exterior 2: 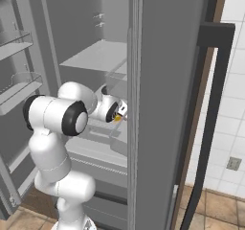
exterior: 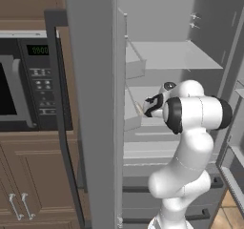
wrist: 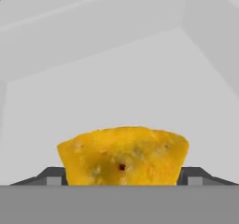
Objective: Take the cheese, fish, and lemon from the fridge and place them on the plate on the dining counter to create an appetizer plate.
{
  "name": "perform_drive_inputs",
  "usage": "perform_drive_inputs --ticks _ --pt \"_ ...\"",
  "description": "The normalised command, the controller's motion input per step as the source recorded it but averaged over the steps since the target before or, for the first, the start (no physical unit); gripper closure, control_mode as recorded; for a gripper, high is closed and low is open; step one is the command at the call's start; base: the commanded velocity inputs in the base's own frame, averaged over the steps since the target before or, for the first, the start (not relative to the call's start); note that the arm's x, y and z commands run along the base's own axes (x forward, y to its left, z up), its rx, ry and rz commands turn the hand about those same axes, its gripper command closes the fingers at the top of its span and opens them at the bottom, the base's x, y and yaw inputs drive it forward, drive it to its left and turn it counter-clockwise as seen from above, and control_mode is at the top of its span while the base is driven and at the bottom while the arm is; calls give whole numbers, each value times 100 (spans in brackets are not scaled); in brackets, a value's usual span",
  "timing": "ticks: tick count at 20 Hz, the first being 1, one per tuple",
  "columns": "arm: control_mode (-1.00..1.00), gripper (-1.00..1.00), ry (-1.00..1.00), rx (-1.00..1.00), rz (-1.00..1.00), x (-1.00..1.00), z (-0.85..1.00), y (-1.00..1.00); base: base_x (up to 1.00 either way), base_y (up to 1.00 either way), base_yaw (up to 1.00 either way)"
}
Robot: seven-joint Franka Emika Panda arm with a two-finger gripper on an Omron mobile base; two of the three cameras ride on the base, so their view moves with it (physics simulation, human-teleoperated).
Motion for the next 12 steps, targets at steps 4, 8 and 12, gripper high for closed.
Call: perform_drive_inputs --ticks 4,8,12 --pt "-100 100 -4 0 0 -67 0 -17 0 0 0" --pt "-100 100 -11 0 0 -89 9 -10 0 0 0" --pt "-100 100 -9 0 4 -66 52 0 0 0 0"
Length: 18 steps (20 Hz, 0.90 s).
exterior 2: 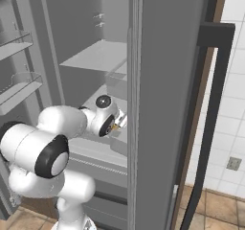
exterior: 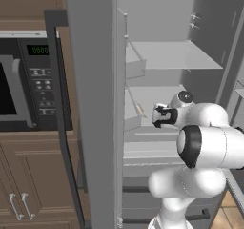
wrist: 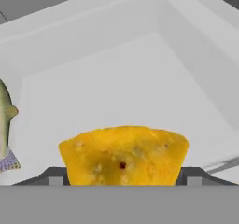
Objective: Take the cheese, fish, and lemon from the fridge and place them on the plate on the dining counter to create an appetizer plate.
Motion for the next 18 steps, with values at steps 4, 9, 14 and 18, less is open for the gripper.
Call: perform_drive_inputs --ticks 4,9,14,18 --pt "-100 100 -1 0 14 -47 89 0 0 0 0" --pt "-100 100 4 0 14 -56 86 0 0 0 0" --pt "-100 100 11 -1 12 -79 38 16 0 0 0" --pt "-100 100 1 -4 12 -95 2 31 0 0 0"
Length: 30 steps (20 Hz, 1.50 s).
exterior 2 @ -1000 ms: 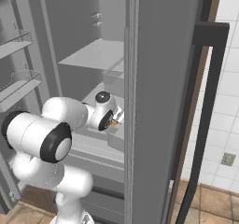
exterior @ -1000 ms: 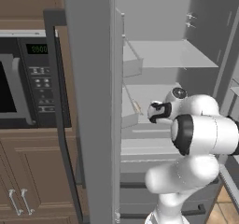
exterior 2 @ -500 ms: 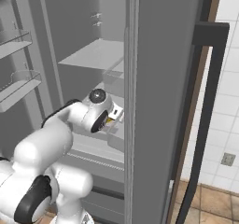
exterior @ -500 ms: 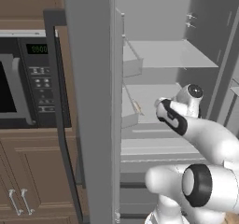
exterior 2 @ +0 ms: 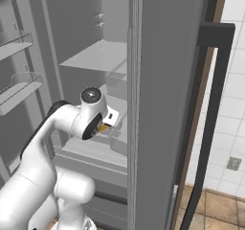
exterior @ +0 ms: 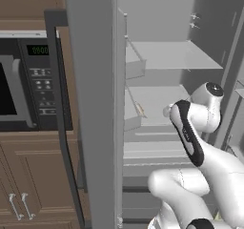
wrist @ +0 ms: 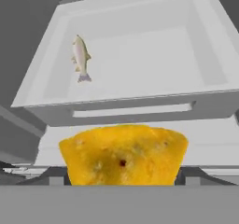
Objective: Take the cheese, fish, and lemon from the fridge and place them on the plate on the dining counter to create an appetizer plate.
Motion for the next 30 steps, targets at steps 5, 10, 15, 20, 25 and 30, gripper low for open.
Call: perform_drive_inputs --ticks 5,10,15,20,25,30 --pt "-100 100 -5 -2 9 -88 14 29 0 0 0" --pt "-100 100 -1 0 3 -74 61 3 0 0 0" --pt "-100 100 1 0 0 -53 74 12 0 0 0" --pt "-100 100 1 -2 0 -52 56 11 0 0 0" --pt "-100 100 -3 -2 5 -54 6 2 0 0 0" --pt "-100 100 -15 -3 5 -60 0 8 0 0 0"
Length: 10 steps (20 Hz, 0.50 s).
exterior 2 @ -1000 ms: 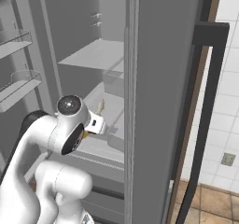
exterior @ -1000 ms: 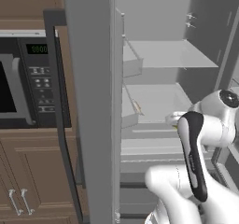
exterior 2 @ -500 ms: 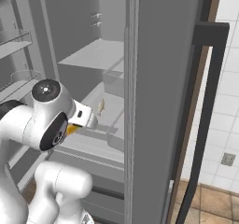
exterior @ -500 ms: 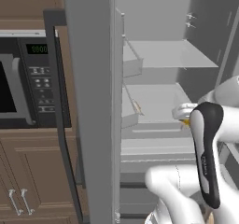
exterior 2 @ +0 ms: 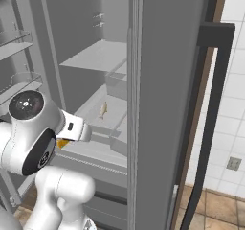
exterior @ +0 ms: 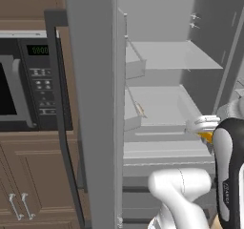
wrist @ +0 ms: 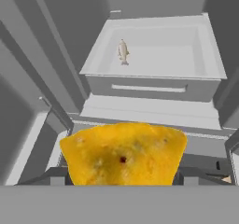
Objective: Take the cheese, fish, and lemon from the fridge and place them on the plate on the dining counter to create an appetizer plate.
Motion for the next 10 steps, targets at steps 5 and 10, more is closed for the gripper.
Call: perform_drive_inputs --ticks 5,10 --pt "-100 100 -11 -2 0 -34 0 10 0 0 0" --pt "100 100 0 0 0 0 0 0 -1 2 0"
